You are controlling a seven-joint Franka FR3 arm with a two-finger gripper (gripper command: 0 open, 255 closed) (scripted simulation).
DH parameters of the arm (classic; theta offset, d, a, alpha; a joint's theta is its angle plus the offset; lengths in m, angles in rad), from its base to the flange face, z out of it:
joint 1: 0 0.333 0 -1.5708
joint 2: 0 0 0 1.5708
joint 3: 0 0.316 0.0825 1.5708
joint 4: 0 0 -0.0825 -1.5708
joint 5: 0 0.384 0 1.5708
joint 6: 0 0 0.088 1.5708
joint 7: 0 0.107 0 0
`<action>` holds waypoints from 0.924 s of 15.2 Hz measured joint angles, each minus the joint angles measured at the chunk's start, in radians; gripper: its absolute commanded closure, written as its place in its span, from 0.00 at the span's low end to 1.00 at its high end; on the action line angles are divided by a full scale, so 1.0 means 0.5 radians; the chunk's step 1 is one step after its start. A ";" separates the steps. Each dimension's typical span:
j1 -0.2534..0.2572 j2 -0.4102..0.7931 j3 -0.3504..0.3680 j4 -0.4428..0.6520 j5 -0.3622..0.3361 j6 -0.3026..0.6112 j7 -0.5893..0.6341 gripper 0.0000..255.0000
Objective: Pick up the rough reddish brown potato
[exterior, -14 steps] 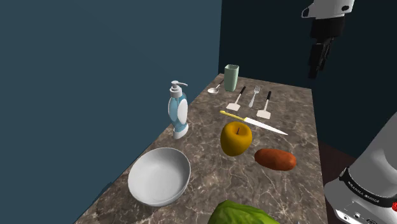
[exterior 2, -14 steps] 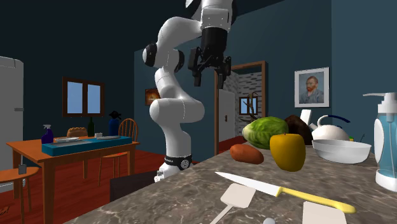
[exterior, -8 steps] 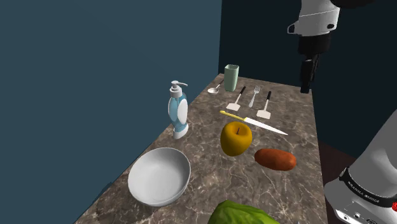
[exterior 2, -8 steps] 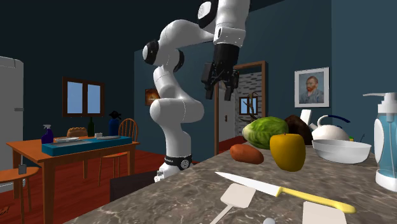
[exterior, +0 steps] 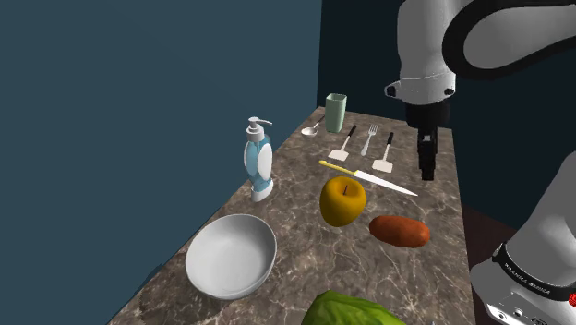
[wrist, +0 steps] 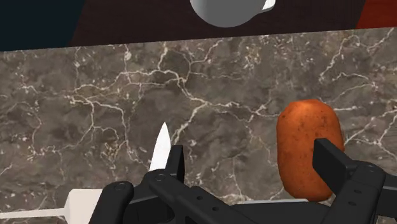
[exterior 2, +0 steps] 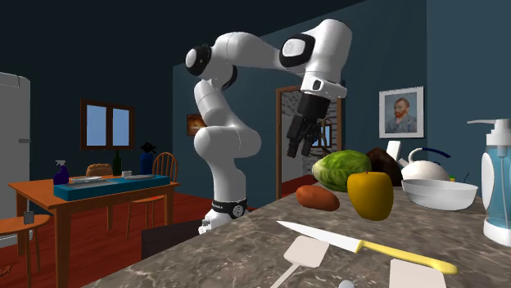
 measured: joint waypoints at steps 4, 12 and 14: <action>0.131 0.155 0.150 -0.074 0.079 0.140 0.024 0.00; 0.300 0.381 0.349 -0.201 0.181 0.381 0.057 0.00; 0.301 0.422 0.362 -0.235 0.185 0.455 0.062 0.00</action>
